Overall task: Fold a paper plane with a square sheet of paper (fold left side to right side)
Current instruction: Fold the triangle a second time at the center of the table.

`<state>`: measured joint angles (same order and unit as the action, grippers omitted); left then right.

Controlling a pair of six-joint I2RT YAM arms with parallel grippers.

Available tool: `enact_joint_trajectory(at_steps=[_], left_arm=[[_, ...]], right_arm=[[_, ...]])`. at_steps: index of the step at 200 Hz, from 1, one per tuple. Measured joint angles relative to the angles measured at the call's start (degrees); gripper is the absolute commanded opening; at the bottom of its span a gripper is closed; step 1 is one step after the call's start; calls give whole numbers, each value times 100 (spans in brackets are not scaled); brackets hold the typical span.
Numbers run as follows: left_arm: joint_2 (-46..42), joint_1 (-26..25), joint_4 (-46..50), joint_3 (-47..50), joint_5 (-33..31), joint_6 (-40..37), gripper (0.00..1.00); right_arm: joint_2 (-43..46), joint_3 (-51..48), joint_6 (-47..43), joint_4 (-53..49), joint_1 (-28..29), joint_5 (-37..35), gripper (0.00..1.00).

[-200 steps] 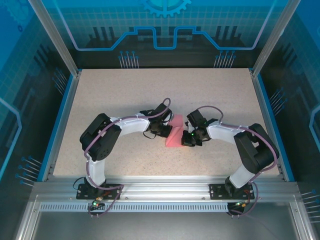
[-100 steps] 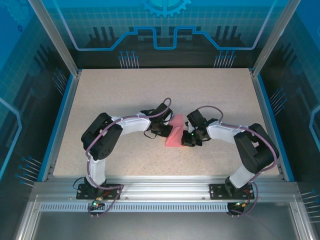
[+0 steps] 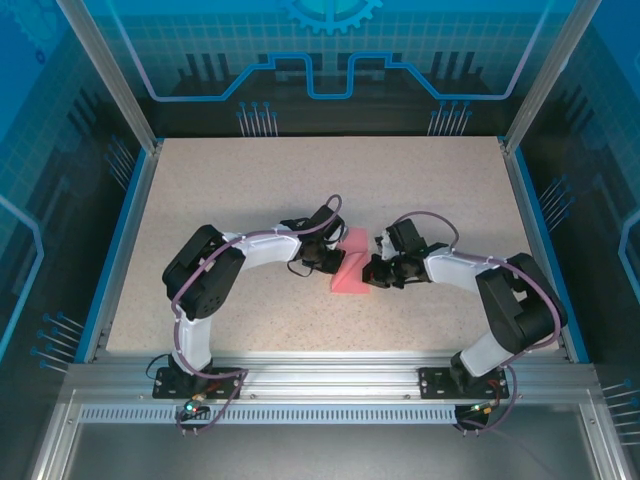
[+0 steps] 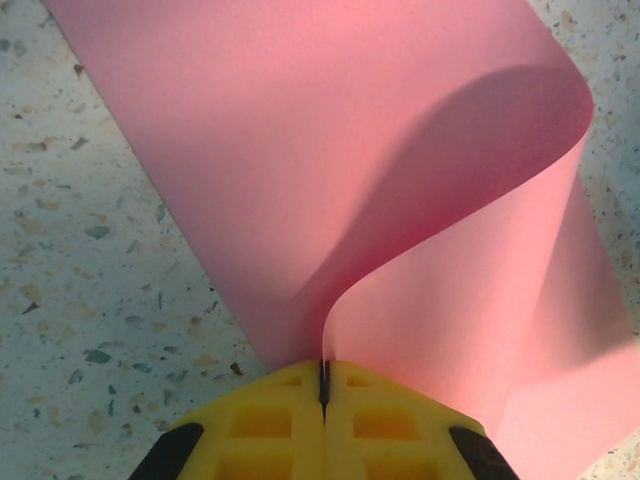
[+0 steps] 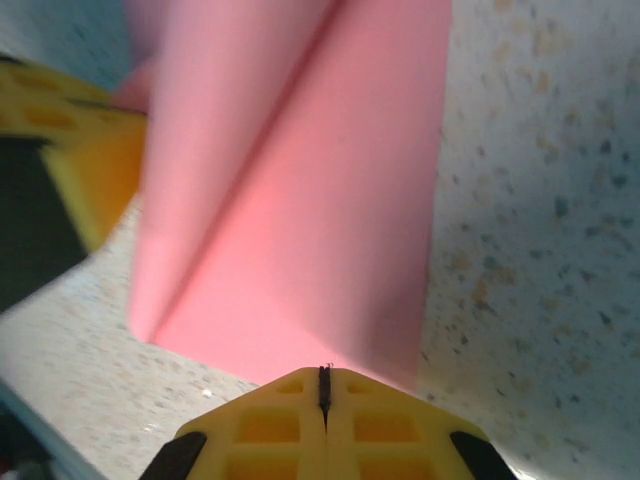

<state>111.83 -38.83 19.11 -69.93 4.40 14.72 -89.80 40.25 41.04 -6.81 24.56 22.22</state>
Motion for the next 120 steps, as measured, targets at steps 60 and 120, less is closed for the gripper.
enact_joint_trajectory(at_steps=[60,120], left_arm=[[20,7,-42,0,59,0,0],[26,7,-57,-2,87,-2,0]], right_arm=[[-149,31,402,1154,-61,396,0],[-831,459,448,1327,-44,533,0]])
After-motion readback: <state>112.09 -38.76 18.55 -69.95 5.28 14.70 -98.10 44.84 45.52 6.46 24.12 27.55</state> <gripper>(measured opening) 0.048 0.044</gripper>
